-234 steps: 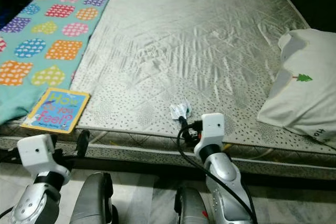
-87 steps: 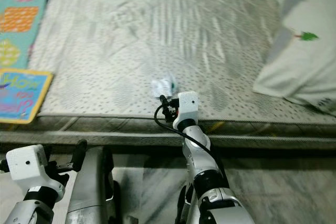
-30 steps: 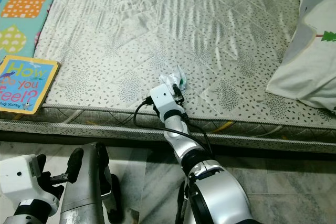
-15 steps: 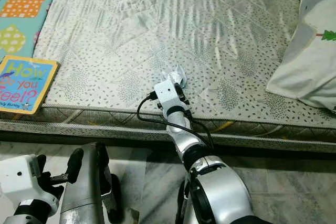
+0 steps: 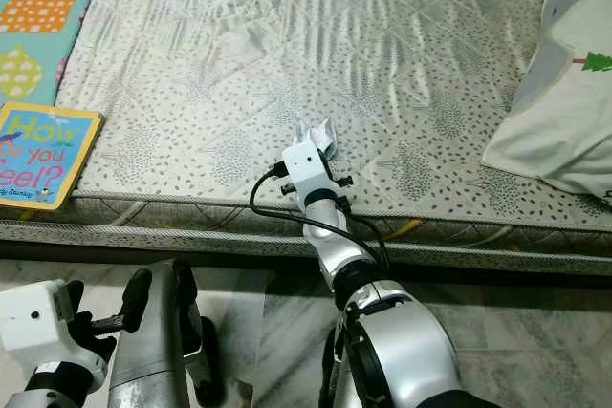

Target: Clean up the room

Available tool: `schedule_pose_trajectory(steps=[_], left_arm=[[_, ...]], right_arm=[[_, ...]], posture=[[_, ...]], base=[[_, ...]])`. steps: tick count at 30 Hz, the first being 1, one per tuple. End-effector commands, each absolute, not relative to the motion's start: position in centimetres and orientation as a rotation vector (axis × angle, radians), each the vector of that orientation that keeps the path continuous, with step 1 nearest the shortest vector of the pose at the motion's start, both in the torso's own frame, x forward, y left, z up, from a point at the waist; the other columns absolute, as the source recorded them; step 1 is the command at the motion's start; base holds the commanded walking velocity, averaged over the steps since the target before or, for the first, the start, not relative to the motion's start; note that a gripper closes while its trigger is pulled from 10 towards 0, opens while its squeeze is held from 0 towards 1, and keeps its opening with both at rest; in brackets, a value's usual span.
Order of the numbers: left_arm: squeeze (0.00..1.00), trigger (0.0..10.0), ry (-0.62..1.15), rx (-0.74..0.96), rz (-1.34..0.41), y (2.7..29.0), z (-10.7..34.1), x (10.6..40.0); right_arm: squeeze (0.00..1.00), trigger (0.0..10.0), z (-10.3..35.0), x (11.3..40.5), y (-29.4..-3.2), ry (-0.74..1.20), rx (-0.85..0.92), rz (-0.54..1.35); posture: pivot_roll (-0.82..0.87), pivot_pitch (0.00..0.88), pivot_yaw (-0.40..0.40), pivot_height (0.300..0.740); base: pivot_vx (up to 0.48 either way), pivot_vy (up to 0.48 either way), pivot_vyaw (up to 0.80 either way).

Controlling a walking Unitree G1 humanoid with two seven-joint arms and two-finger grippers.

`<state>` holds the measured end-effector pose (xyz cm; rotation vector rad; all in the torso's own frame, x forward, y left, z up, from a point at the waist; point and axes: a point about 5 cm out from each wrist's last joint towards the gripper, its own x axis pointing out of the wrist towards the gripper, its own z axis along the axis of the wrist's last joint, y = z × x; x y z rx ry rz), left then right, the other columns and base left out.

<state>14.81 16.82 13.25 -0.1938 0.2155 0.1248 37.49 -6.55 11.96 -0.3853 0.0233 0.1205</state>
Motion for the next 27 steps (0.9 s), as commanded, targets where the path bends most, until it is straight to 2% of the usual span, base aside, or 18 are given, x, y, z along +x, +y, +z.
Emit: schedule_pose_trajectory(steps=[1, 14, 20, 21, 27], left_arm=[[0.00, 10.0, 0.234, -0.184, 0.143, 17.1, 13.2, 14.4], [0.00, 10.0, 0.221, -0.181, 0.141, 17.1, 13.0, 15.1], [0.00, 10.0, 0.176, -0.168, 0.128, 17.2, 12.9, 16.9], [0.00, 10.0, 0.161, -0.168, 0.123, 17.3, 12.8, 17.9], [0.00, 10.0, 0.103, -0.151, 0.112, 17.6, 12.9, 20.4]], right_arm=[[0.00, 0.0, 11.3, 37.2, -6.5, 0.053, -0.374, 0.122], [0.00, 0.0, 11.3, 37.3, -7.0, 0.060, -0.325, 0.129], [0.00, 0.0, 11.9, 37.8, -8.2, 0.075, -0.108, 0.144], [0.00, 0.0, 12.0, 37.9, -8.6, 0.074, -0.060, 0.157], [0.00, 0.0, 12.0, 37.7, -10.9, 0.016, 0.055, 0.171]], posture=[[0.15, 0.353, -0.054, 0.537], [0.14, 0.332, -0.052, 0.537], [0.11, 0.279, -0.048, 0.537], [0.09, 0.248, -0.043, 0.537], [0.05, 0.177, -0.024, 0.537]], base=[[0.000, 0.000, 0.00], [0.000, 0.000, 0.00], [0.000, 0.000, 0.00], [0.000, 0.000, 0.00], [0.000, 0.000, 0.00]])
